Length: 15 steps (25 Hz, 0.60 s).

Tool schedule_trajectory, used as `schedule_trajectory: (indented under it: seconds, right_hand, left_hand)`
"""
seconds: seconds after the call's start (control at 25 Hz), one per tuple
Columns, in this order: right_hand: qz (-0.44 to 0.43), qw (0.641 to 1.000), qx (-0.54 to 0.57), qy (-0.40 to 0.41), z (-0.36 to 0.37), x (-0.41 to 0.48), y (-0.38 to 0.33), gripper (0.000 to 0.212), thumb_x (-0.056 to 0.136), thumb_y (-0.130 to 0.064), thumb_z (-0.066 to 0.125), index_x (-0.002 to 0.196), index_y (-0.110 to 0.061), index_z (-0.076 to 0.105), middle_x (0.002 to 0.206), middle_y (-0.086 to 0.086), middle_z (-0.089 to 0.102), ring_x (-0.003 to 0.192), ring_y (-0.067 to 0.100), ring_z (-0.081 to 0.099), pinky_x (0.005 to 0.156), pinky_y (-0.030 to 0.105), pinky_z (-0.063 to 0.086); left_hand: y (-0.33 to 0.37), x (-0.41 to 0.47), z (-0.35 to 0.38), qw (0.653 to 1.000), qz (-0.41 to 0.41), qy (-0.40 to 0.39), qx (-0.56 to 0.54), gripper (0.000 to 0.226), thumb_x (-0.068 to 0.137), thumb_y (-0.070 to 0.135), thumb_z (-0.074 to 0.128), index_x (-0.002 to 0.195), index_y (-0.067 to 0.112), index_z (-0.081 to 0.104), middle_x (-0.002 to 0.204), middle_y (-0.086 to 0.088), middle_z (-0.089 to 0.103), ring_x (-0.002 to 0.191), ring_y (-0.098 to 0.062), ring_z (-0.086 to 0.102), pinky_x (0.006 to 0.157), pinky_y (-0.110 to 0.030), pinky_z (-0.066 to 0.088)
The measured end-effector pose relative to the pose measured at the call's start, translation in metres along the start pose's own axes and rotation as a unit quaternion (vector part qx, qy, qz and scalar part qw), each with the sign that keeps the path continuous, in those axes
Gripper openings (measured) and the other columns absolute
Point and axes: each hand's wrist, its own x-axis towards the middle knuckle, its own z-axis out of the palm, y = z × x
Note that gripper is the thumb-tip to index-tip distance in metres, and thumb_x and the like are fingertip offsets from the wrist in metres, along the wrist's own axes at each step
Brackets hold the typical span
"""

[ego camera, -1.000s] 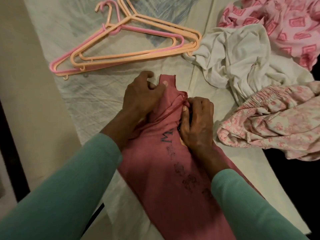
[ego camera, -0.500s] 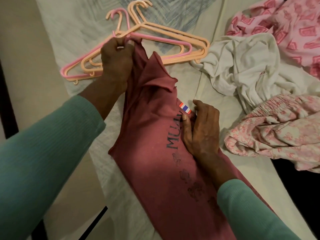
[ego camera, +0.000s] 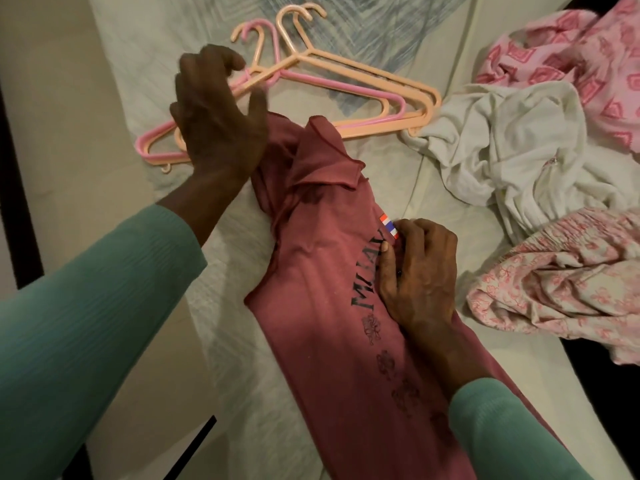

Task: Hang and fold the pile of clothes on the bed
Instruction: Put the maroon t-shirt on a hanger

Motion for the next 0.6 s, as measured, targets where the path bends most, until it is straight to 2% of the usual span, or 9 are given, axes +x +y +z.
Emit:
schedule_trajectory:
  seconds: [0.08, 0.16, 0.24, 0.28, 0.36, 0.44, 0.48, 0.52, 0.6]
  right_hand:
    - [0.007, 1.0, -0.003, 0.0, -0.001, -0.001, -0.002, 0.031, 0.097, -0.023, 0.067, 0.122, -0.007, 0.063, 0.117, 0.014, 0.058, 0.108, 0.029, 0.049, 0.091, 0.045, 0.046]
    - [0.002, 1.0, -0.004, -0.004, -0.001, 0.0, -0.002, 0.031, 0.097, -0.023, 0.067, 0.123, -0.008, 0.063, 0.117, 0.014, 0.058, 0.108, 0.029, 0.049, 0.091, 0.046, 0.047]
    - [0.005, 1.0, -0.009, -0.01, -0.001, 0.0, -0.002, 0.031, 0.097, -0.026, 0.064, 0.123, -0.01, 0.062, 0.117, 0.012, 0.057, 0.108, 0.029, 0.05, 0.09, 0.046, 0.046]
    - [0.02, 1.0, -0.016, -0.006, -0.001, 0.001, -0.005, 0.031, 0.097, -0.028, 0.063, 0.123, -0.012, 0.062, 0.118, 0.01, 0.057, 0.108, 0.029, 0.05, 0.089, 0.046, 0.045]
    - [0.061, 0.998, -0.026, 0.023, 0.0, 0.003, -0.017, 0.033, 0.094, -0.027, 0.064, 0.125, -0.015, 0.061, 0.12, 0.008, 0.057, 0.11, 0.029, 0.051, 0.09, 0.045, 0.04]
    - [0.064, 0.997, 0.006, 0.052, 0.003, 0.01, -0.037, 0.037, 0.093, -0.023, 0.067, 0.129, -0.014, 0.06, 0.126, 0.009, 0.057, 0.118, 0.029, 0.052, 0.097, 0.045, 0.039]
    - [0.046, 0.997, 0.033, 0.052, 0.007, 0.016, -0.048, 0.038, 0.094, -0.023, 0.066, 0.13, -0.012, 0.06, 0.129, 0.01, 0.057, 0.122, 0.029, 0.052, 0.102, 0.045, 0.038]
    - [0.023, 0.998, 0.051, 0.041, 0.011, 0.021, -0.057, 0.039, 0.096, -0.025, 0.065, 0.132, -0.011, 0.059, 0.133, 0.012, 0.056, 0.126, 0.03, 0.051, 0.106, 0.046, 0.037]
    - [-0.014, 1.0, 0.024, -0.005, 0.026, 0.029, -0.069, 0.045, 0.098, -0.032, 0.06, 0.137, -0.011, 0.057, 0.143, 0.014, 0.053, 0.136, 0.032, 0.048, 0.112, 0.048, 0.035]
  left_hand:
    - [0.02, -0.029, -0.009, 0.985, 0.155, -0.066, -0.027, 0.04, 0.089, 0.048, 0.064, 0.111, 0.015, 0.064, 0.105, -0.008, 0.062, 0.098, -0.024, 0.059, 0.085, -0.042, 0.047]
    - [0.031, -0.058, -0.002, 0.945, 0.261, -0.186, 0.059, 0.051, 0.086, 0.057, 0.066, 0.116, 0.016, 0.063, 0.109, -0.01, 0.06, 0.1, -0.028, 0.056, 0.086, -0.043, 0.042]
    - [0.028, -0.073, 0.016, 0.922, 0.283, -0.224, 0.139, 0.05, 0.089, 0.054, 0.066, 0.12, 0.015, 0.064, 0.113, -0.011, 0.06, 0.104, -0.031, 0.057, 0.086, -0.044, 0.041]
    - [0.025, -0.075, 0.023, 0.928, 0.278, -0.211, 0.127, 0.04, 0.093, 0.045, 0.064, 0.117, 0.014, 0.067, 0.111, -0.011, 0.062, 0.102, -0.032, 0.058, 0.085, -0.044, 0.042]
    - [0.026, -0.071, 0.026, 0.964, 0.209, -0.164, -0.004, 0.02, 0.096, 0.026, 0.059, 0.106, 0.015, 0.072, 0.098, -0.005, 0.066, 0.09, -0.024, 0.061, 0.083, -0.038, 0.047]
    - [0.029, -0.06, 0.015, 0.983, 0.064, -0.106, -0.138, 0.017, 0.097, 0.02, 0.058, 0.104, 0.019, 0.074, 0.094, 0.006, 0.069, 0.084, -0.009, 0.062, 0.08, -0.017, 0.048]
    - [0.03, -0.051, 0.007, 0.982, -0.014, -0.08, -0.17, 0.019, 0.097, 0.021, 0.058, 0.108, 0.021, 0.075, 0.097, 0.009, 0.071, 0.085, -0.005, 0.064, 0.078, -0.013, 0.047]
    - [0.026, -0.039, 0.002, 0.979, -0.083, -0.064, -0.175, 0.022, 0.097, 0.024, 0.059, 0.11, 0.022, 0.076, 0.1, 0.008, 0.074, 0.089, -0.005, 0.066, 0.078, -0.015, 0.049]
    - [0.008, -0.01, -0.003, 0.973, -0.171, -0.075, -0.134, 0.025, 0.094, 0.024, 0.059, 0.11, 0.021, 0.077, 0.099, 0.004, 0.075, 0.092, -0.012, 0.068, 0.074, -0.018, 0.049]
